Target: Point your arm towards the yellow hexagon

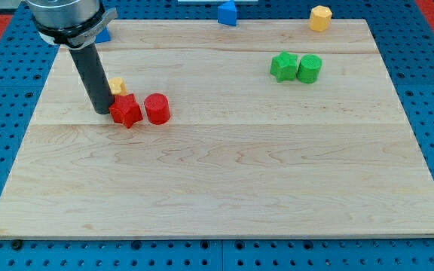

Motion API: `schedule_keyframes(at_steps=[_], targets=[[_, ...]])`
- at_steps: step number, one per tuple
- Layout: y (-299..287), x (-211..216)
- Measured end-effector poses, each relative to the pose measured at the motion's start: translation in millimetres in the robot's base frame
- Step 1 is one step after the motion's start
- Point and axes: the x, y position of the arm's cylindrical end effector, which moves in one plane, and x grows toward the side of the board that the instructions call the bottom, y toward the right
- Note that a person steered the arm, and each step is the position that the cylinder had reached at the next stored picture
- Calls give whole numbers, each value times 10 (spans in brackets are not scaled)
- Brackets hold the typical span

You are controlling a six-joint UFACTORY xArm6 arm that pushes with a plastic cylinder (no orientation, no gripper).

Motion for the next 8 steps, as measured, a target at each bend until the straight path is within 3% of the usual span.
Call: schedule_keyframes(at_steps=[8], targets=[[-306, 0]])
